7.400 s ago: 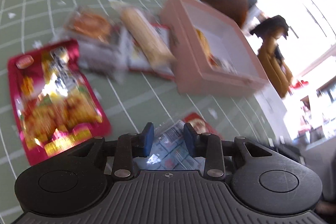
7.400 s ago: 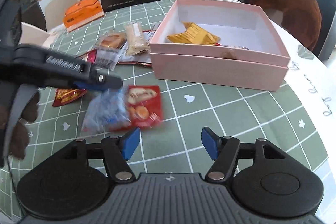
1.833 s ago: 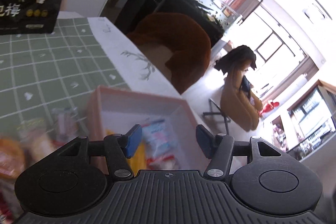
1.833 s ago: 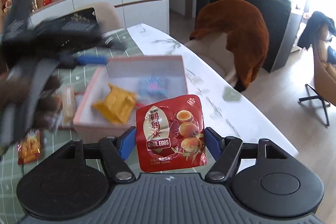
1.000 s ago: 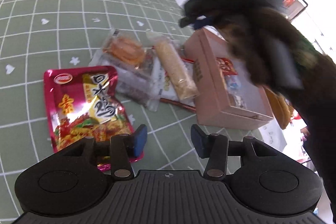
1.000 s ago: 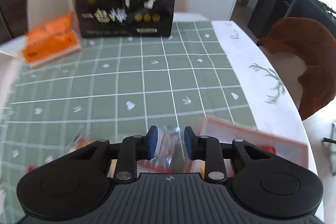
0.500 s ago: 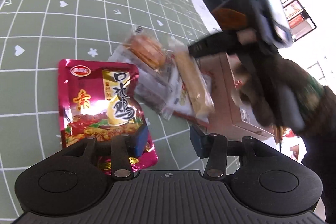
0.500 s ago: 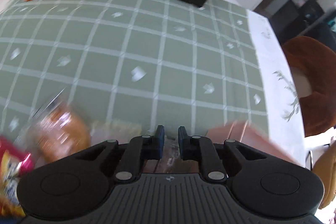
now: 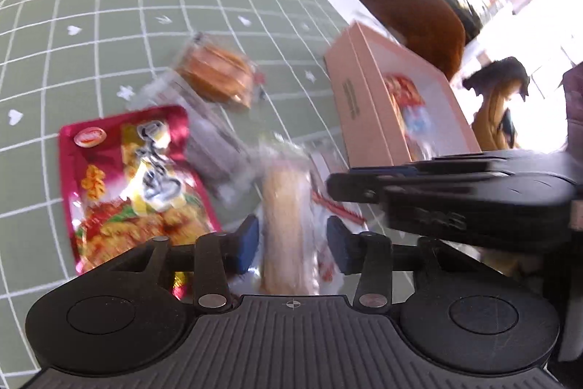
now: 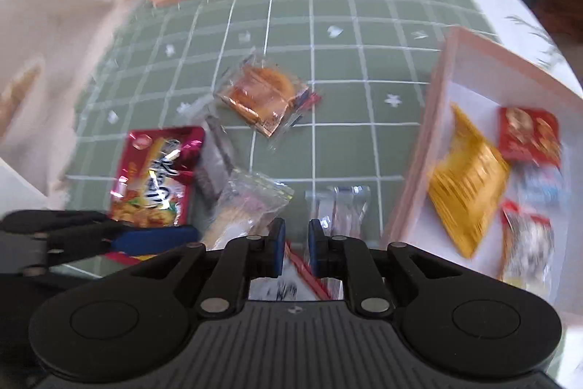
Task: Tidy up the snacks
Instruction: 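Grasp the long wrapped bar with the left tool, then hold the bar in the left tool while the right tool grasps a clear packet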
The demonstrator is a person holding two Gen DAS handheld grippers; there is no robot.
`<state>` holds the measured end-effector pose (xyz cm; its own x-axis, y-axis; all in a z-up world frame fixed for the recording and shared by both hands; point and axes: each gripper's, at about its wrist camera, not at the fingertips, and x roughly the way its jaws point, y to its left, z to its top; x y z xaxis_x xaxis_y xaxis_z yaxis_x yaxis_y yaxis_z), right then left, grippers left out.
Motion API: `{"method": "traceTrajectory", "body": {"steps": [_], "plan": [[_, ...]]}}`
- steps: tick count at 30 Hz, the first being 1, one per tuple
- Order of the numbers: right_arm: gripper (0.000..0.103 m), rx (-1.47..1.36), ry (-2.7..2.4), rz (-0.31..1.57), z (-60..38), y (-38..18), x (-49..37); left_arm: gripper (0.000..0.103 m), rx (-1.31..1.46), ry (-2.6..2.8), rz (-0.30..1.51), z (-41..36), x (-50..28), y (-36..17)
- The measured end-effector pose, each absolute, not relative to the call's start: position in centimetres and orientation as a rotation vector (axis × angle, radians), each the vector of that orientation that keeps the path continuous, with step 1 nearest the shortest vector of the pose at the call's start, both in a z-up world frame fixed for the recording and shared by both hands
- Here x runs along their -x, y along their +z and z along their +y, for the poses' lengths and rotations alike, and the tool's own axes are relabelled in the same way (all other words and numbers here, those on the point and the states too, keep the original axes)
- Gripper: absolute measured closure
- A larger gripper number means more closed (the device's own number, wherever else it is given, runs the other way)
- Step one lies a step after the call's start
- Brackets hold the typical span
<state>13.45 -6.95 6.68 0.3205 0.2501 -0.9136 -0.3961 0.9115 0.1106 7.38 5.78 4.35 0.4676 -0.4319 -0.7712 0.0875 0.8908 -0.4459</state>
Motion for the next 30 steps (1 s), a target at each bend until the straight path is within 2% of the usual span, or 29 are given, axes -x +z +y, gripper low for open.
{"method": "traceTrajectory", "body": {"steps": [1, 4, 9, 11, 13, 15, 17, 18, 19, 22, 25, 30], "plan": [[0.084, 0.123, 0.430, 1.145, -7.7, 7.0, -12.4, 0.068, 0.336, -0.328, 1.034, 5.4, -7.1, 4.4], [0.072, 0.057, 0.393, 1.111, -10.2, 7.1, -10.5, 0.070, 0.327, -0.322, 1.032, 5.7, -6.3, 4.2], [0.072, -0.026, 0.331, 1.139, -12.7, 4.9, -10.2, 0.071, 0.402, -0.235, 1.040, 8.3, -5.2, 3.8], [0.067, -0.031, 0.316, 1.110, -12.6, 4.0, -10.4, 0.071, 0.390, -0.209, 1.053, 8.5, -5.0, 3.9], [0.056, -0.033, 0.293, 1.073, -12.3, 3.5, -10.5, 0.070, 0.387, -0.224, 1.067, 8.5, -4.7, 4.1], [0.052, -0.033, 0.291, 1.041, -11.4, 3.0, -10.5, 0.070, 0.364, -0.242, 1.074, 7.9, -4.5, 4.2], [0.052, -0.001, 0.283, 1.011, -10.8, 3.0, -9.9, 0.070, 0.334, -0.249, 1.078, 7.3, -4.2, 4.4], [0.056, 0.016, 0.282, 1.001, -10.6, 3.0, -9.4, 0.070, 0.324, -0.253, 1.077, 7.0, -4.1, 4.6], [0.067, 0.031, 0.279, 0.994, -10.5, 3.1, -8.8, 0.071, 0.320, -0.260, 1.078, 6.8, -4.0, 4.7], [0.080, 0.019, 0.261, 0.998, -11.6, 3.2, -6.8, 0.071, 0.309, -0.313, 1.090, 5.5, -3.5, 4.8], [0.086, -0.033, 0.232, 1.017, -14.3, 3.2, -4.3, 0.071, 0.280, -0.382, 1.112, 3.3, -2.6, 4.7], [0.086, 0.044, 0.134, 1.005, -17.3, 3.6, -1.0, 0.071, 0.247, -0.377, 1.143, 1.1, -1.4, 3.8]]}}
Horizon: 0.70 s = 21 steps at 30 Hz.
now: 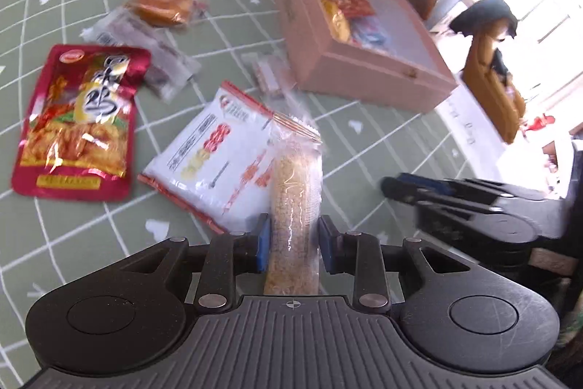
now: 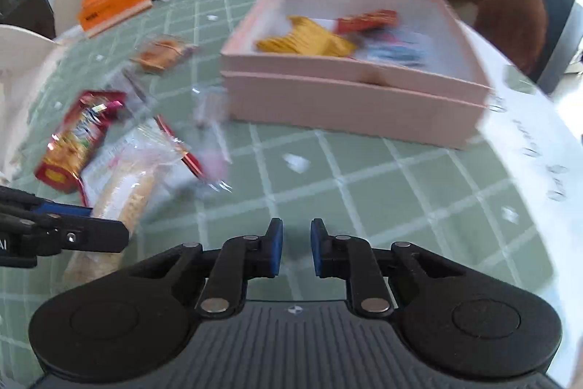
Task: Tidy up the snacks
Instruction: 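Hold the bar in the left tool while the right tool grasps a clear packet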
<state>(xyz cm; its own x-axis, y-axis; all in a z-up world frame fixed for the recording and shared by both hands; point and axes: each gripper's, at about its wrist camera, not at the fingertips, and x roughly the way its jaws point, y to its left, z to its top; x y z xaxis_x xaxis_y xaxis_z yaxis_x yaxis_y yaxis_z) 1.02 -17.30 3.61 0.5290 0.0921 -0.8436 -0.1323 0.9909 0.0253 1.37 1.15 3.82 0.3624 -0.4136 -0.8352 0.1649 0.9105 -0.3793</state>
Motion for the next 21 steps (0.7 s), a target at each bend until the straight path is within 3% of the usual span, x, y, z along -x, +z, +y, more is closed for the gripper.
{"method": "traceTrajectory", "body": {"steps": [3, 9, 17, 21], "plan": [[0.085, 0.009, 0.147, 1.001, -18.5, 4.0, -0.2, 0.071, 0.242, -0.306, 1.127, 2.1, -0.8, 4.0], [0.067, -0.042, 0.155, 0.937, -16.9, 4.9, -1.8, 0.071, 0.319, -0.220, 1.127, 5.3, -1.0, 3.7], [0.060, -0.057, 0.181, 0.963, -11.6, 3.6, -8.1, 0.071, 0.307, -0.274, 1.143, 4.7, -0.7, 3.4], [0.049, 0.003, 0.169, 0.950, -9.7, 2.7, -9.2, 0.071, 0.296, -0.317, 1.164, 3.8, -0.2, 3.1]]}}
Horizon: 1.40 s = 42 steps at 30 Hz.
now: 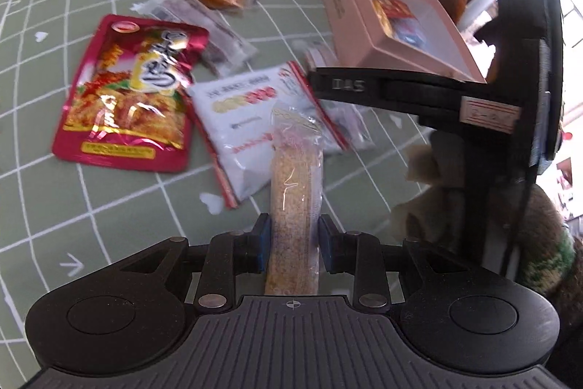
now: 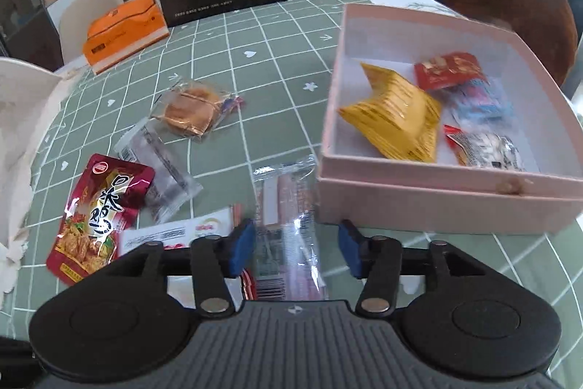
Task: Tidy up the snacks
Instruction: 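Hold the bar in the left tool while the right tool grasps a clear packet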
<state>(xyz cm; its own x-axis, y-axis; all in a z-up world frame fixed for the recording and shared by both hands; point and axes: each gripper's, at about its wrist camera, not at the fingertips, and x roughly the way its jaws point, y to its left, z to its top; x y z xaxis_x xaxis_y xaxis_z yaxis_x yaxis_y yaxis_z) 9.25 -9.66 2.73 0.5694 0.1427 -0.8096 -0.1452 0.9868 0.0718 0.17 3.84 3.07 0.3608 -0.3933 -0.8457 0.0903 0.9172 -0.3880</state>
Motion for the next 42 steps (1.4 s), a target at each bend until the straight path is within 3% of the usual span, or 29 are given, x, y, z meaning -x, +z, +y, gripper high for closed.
{"method": "traceTrajectory", "body": {"steps": [4, 15, 21, 28, 42], "plan": [[0.058, 0.103, 0.176, 0.933, -9.1, 2.6, -8.1, 0.071, 0.265, -0.334, 1.176, 3.0, 0.2, 3.1], [0.058, 0.099, 0.104, 0.969, -15.4, 3.2, -0.6, 0.071, 0.209, -0.355, 1.179, 1.1, 0.4, 3.3], [0.055, 0.055, 0.067, 0.971, -18.0, 3.3, 2.7, 0.070, 0.140, -0.376, 1.153, -0.6, 0.4, 3.3], [0.041, 0.041, 0.034, 0.929, -18.4, 2.9, 2.8, 0.070, 0.064, -0.397, 1.120, -2.3, 0.1, 3.3], [0.047, 0.063, 0.083, 0.902, -17.7, 2.6, 1.1, 0.070, 0.055, -0.437, 1.091, -3.2, -0.7, 3.2]]}}
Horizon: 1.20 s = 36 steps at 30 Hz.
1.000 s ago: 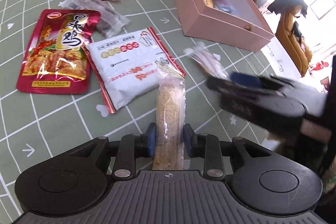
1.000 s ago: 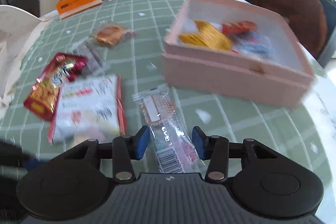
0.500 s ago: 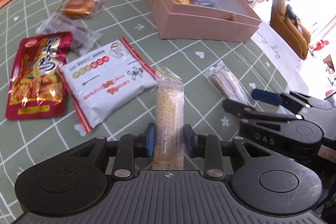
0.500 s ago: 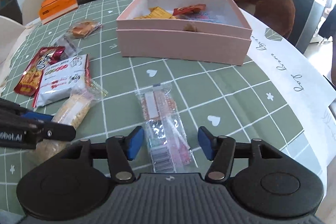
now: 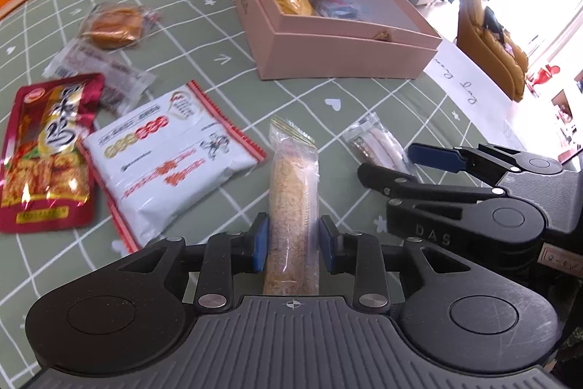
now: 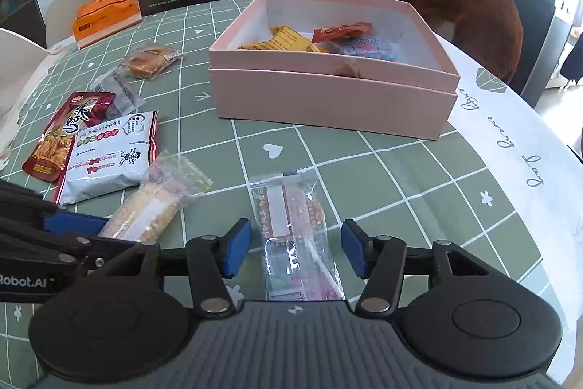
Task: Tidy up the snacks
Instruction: 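Hold the bar in the left tool while the right tool grasps a clear packet, then carry the bar and packet into the pink box and open both tools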
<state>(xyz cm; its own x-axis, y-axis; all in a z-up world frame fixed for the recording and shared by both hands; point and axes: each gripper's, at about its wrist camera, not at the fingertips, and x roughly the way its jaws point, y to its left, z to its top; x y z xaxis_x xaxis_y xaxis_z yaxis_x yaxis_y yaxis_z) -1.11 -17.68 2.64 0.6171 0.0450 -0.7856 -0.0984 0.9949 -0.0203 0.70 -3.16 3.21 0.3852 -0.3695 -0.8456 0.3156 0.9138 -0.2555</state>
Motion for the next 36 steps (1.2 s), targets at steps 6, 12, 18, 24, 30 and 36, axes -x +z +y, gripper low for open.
{"method": "traceTrajectory", "body": {"steps": [6, 12, 18, 24, 30, 36], "plan": [[0.048, 0.061, 0.082, 0.894, -17.9, 2.6, 0.8, 0.069, 0.007, -0.449, 1.087, -4.5, -1.2, 3.3], [0.066, 0.005, 0.071, 0.921, -19.2, 3.2, 1.9, 0.069, -0.013, -0.462, 1.066, -4.9, -1.1, 3.2], [0.066, -0.027, 0.010, 0.922, -21.4, 4.0, 4.0, 0.069, 0.020, -0.443, 1.070, -4.8, -1.3, 3.2], [0.066, -0.047, -0.001, 0.867, -22.7, 6.4, 5.5, 0.071, 0.103, -0.407, 1.030, -4.0, -0.6, 3.9], [0.066, -0.039, 0.026, 0.754, -24.0, 11.3, 4.7, 0.071, 0.191, -0.512, 0.673, -4.6, -3.5, 14.1], [0.066, 0.006, 0.034, 0.644, -24.8, 17.9, 0.3, 0.071, 0.206, -0.502, 0.657, -7.0, -13.3, 18.0]]}}
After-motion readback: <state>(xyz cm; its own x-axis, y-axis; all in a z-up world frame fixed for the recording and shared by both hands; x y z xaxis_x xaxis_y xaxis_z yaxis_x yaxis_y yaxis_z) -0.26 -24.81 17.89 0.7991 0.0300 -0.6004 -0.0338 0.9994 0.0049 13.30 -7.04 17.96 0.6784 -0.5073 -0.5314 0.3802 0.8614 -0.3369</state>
